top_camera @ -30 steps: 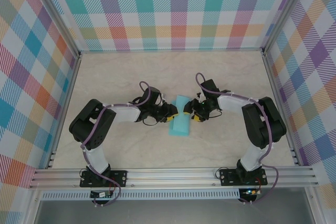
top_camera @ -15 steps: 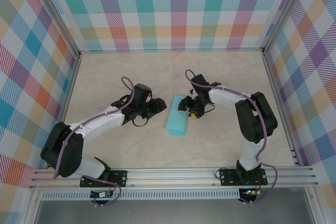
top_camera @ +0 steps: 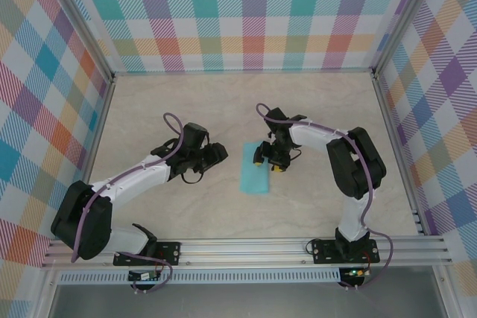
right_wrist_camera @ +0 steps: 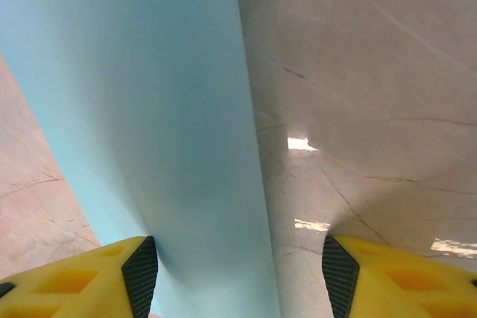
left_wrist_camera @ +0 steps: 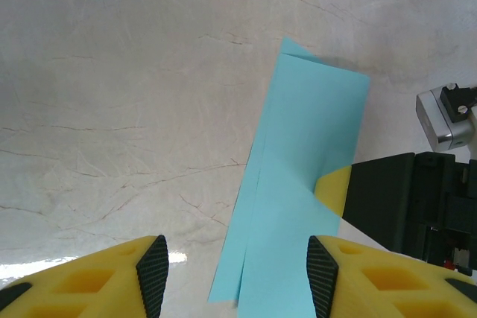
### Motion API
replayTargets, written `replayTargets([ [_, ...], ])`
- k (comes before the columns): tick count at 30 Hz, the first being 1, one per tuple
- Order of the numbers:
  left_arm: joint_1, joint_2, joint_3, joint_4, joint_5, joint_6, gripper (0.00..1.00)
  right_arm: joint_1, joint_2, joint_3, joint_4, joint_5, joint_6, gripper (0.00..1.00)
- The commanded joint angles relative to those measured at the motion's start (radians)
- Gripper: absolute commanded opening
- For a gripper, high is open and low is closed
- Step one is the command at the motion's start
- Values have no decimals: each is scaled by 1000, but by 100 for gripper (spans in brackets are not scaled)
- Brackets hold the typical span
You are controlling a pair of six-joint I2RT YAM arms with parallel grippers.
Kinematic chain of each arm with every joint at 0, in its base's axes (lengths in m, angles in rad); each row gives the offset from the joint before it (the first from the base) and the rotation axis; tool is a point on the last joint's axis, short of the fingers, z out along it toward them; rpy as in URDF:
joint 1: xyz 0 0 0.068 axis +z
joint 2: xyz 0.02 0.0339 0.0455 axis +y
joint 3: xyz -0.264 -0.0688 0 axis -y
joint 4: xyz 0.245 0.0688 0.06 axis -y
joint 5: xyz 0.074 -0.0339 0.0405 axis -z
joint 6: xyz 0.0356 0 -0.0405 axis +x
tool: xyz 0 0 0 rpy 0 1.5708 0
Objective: Fold a paper plane with a square sheet of paper (pick it up from the middle)
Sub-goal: First fold in half a square sheet of paper at the center of the table.
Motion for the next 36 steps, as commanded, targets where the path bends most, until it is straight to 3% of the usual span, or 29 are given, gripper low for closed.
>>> replayTargets([
  [1,11,-9,-8,-10,8,13,54,1,26,27,-17,10,15,64],
  [36,12,19,-22,14,31,-5,54,21,127,112,-66,41,64,76],
])
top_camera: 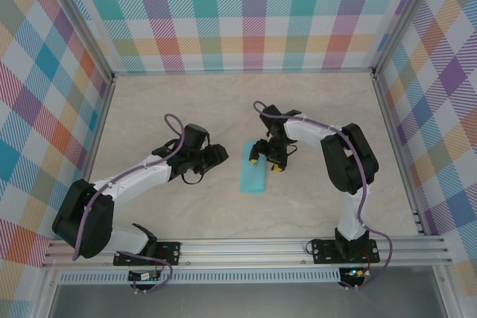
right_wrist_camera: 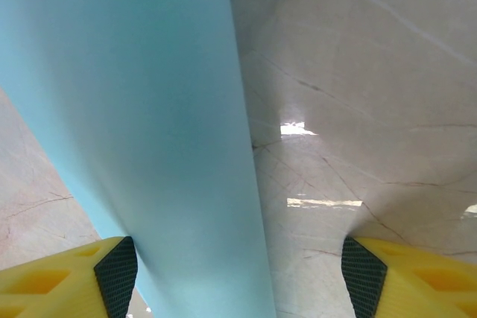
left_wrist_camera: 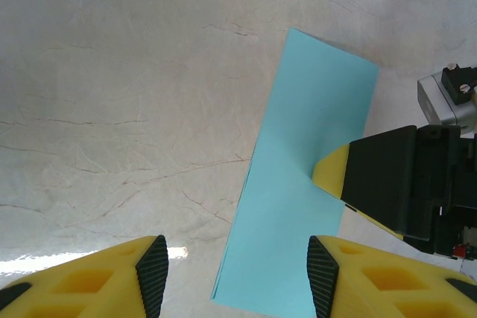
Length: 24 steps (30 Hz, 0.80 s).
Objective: Fold a paper plane with a square sheet of paper (pick it up from the middle)
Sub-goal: First fold in half a square sheet of paper at the center of the table.
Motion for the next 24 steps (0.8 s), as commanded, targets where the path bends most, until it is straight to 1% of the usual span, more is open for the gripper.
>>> replayTargets([
  [1,12,8,-10,4,15,-4,54,10,58,8,26,31,11,76],
  [10,12,14,-14,4,21,-4,54,21,83,14,6,69,38,77],
  [16,12,20,-17,16,28,-10,55,23,89,25,25,42,44,77],
  [20,12,23,-15,17,28,-10,55,24,98,32,6,65,41,79],
  [24,12,27,-18,18,29,-8,55,26,108,29,5,69,36,78],
])
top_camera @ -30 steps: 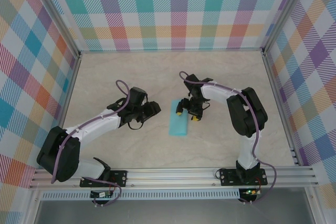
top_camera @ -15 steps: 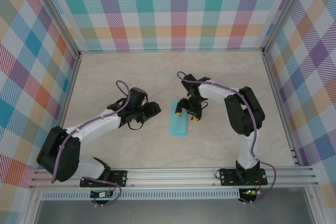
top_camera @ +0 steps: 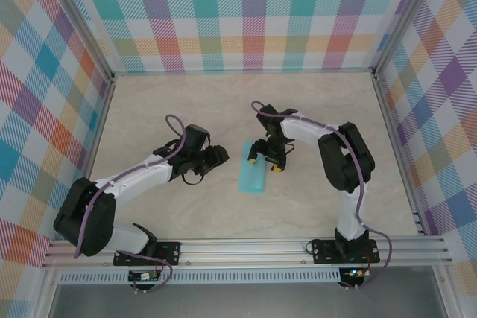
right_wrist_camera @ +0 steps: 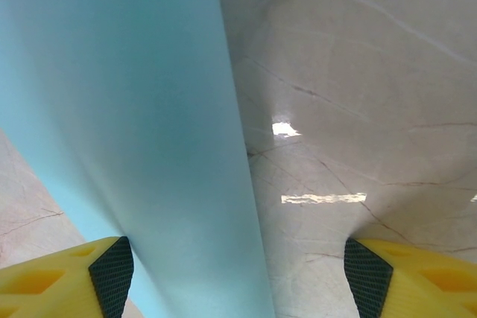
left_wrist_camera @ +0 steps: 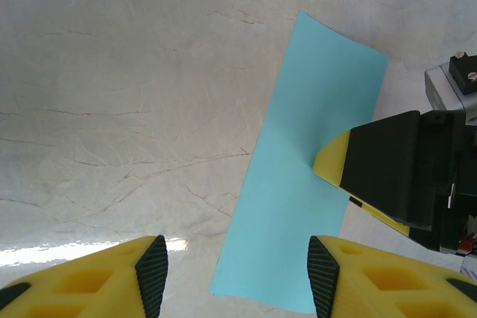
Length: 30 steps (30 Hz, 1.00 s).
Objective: Fold a paper plane with a square sheet of paper (pick it up from the middle)
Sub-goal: First fold in half a square sheet of paper at the center of the table.
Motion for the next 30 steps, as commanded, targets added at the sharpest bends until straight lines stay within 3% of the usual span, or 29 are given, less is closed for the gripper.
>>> replayTargets([
  [1,12,12,-14,19,12,-5,55,10,79,-16,43,42,-3,78],
  [30,12,-24,-38,23,10,-14,54,12,102,-49,46,78,-24,77],
])
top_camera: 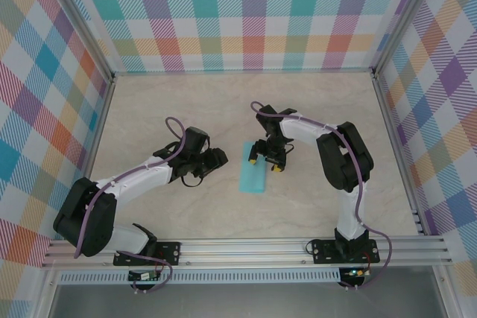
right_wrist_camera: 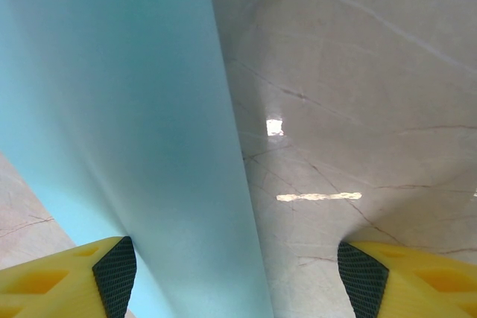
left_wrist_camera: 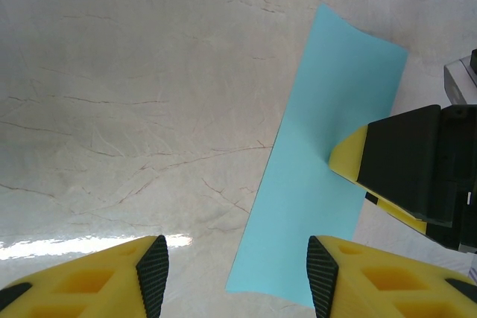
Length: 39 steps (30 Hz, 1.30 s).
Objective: Fold a paper plane with a square sheet of paper (pick it up from the middle)
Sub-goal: First fold in half a square sheet of paper at the center of the table, then hold the square sheet of paper at the center of the table.
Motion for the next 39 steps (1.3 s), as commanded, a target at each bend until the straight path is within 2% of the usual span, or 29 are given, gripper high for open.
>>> replayTargets([
  [1,12,-23,-10,17,8,-11,54,10,90,-57,61,64,-21,77],
  [16,12,-7,-7,46,42,-4,54,10,107,-60,57,68,-26,76],
  [25,-2,83,62,61,114,30,45,11,105,-66,49,81,-41,76],
  [39,-17,148,92,78,132,31,41,10,118,-68,50,89,-41,76],
])
